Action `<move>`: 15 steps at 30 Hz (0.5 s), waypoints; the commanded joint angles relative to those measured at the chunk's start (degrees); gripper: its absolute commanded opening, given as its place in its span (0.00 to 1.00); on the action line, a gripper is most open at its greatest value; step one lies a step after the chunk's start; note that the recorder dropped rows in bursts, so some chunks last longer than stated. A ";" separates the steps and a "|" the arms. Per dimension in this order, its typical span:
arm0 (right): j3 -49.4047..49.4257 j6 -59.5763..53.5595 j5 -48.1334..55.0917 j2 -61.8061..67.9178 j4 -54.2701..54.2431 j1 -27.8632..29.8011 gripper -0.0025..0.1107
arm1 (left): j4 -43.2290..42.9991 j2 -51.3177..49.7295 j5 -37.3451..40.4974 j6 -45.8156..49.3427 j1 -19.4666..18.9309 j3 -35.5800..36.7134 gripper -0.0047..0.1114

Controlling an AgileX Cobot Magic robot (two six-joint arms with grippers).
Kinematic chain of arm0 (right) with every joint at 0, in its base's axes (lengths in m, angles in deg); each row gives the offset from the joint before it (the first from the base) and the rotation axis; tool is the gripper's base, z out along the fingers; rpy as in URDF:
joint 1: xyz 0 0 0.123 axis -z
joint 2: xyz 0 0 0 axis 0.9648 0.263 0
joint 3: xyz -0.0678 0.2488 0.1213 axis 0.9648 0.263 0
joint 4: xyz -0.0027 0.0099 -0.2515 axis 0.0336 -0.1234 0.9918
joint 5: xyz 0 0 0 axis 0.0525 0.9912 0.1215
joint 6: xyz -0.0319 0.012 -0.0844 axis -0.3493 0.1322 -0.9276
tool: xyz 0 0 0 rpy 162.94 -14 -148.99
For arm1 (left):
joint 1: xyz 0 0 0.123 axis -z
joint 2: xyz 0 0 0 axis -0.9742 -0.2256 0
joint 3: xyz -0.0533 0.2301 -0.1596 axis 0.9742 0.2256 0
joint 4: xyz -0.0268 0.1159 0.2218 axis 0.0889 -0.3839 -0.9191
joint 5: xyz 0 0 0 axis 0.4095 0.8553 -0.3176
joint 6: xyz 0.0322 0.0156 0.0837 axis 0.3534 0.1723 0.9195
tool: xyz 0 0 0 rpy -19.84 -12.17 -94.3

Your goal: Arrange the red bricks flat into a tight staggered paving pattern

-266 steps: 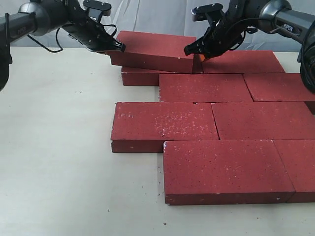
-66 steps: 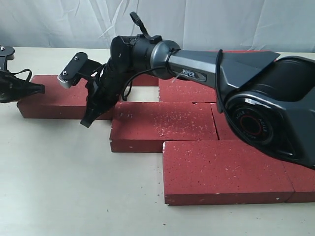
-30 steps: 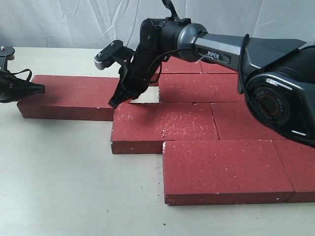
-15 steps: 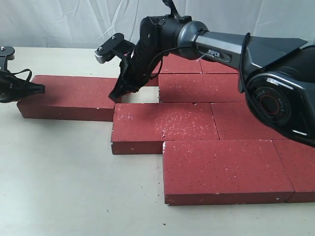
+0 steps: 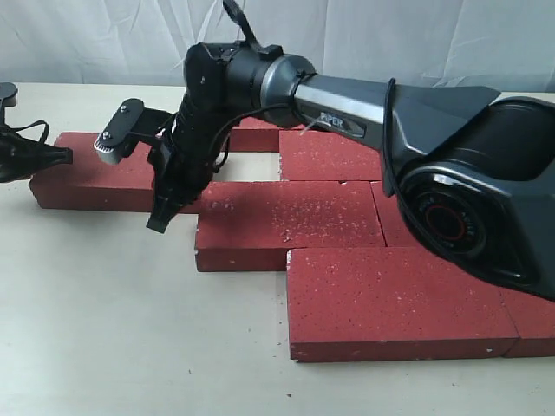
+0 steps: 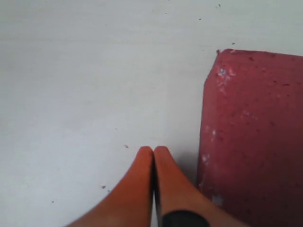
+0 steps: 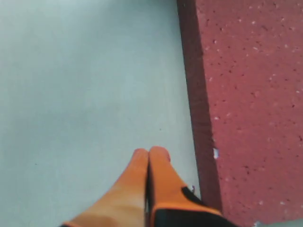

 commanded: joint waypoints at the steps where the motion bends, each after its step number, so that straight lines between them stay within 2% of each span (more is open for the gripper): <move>1: -0.29 1.22 -2.86 0.84 3.34 -0.03 0.01 | 1.36 -0.14 0.01 -0.21 -1.23 -0.09 0.04; 15: -0.29 5.64 -9.51 0.84 8.37 0.14 0.01 | 1.36 -0.14 0.01 -0.21 -1.51 -0.09 0.04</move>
